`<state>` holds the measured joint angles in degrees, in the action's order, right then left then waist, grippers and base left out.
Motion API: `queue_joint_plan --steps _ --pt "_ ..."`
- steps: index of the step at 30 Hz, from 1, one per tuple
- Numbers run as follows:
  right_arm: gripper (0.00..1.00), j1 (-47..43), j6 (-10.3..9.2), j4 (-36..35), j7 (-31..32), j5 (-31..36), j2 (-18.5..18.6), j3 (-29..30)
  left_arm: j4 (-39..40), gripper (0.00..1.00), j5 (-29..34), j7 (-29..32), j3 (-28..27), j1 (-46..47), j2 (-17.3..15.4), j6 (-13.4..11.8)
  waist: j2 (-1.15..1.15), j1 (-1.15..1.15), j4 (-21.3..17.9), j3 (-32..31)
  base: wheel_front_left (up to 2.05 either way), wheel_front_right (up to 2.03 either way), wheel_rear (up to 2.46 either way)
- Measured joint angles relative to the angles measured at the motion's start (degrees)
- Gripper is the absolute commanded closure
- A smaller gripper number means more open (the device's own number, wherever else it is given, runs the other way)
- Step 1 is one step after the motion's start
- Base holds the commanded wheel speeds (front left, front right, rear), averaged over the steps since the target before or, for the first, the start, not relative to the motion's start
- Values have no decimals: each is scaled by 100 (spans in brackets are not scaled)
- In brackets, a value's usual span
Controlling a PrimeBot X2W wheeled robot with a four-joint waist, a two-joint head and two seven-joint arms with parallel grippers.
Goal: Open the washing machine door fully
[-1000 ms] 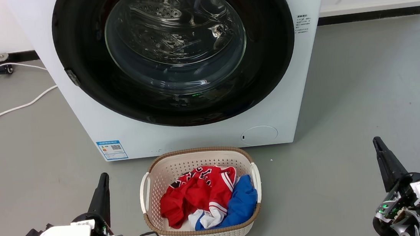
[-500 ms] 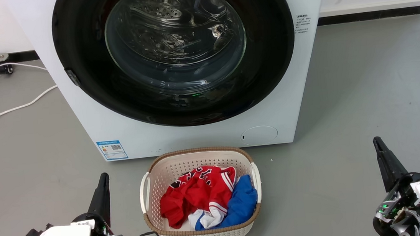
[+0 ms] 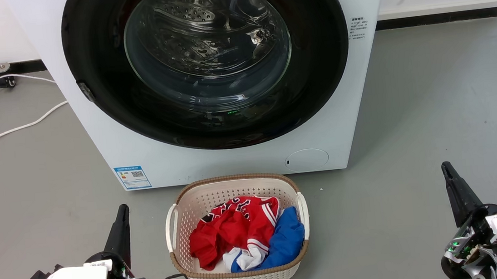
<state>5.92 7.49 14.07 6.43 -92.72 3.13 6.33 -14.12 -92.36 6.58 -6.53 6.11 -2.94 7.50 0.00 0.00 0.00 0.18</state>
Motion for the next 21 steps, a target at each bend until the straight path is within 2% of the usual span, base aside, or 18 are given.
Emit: queue_joint_plan --steps 2,3,11,15,21 --pt "100 0 0 0 0 0 0 0 0 100 0 0 0 0 0 0 0 0 0 0 0 0 0" --pt "0 0 0 0 0 0 0 1 0 0 0 0 0 0 0 0 0 0 0 0 0 0 0" --pt "0 -246 -9 188 -102 73 -26 -15 -155 0 76 -114 56 -220 16 -2 0 0 1 3 0 0 0" --pt "0 -246 -9 68 -223 483 -26 -8 -58 0 396 -226 43 -220 16 -19 0 0 2 11 0 0 0" --pt "0 -260 -9 -180 -381 1333 -27 -21 186 0 1161 -383 67 -220 16 -181 0 0 2 22 0 0 0"
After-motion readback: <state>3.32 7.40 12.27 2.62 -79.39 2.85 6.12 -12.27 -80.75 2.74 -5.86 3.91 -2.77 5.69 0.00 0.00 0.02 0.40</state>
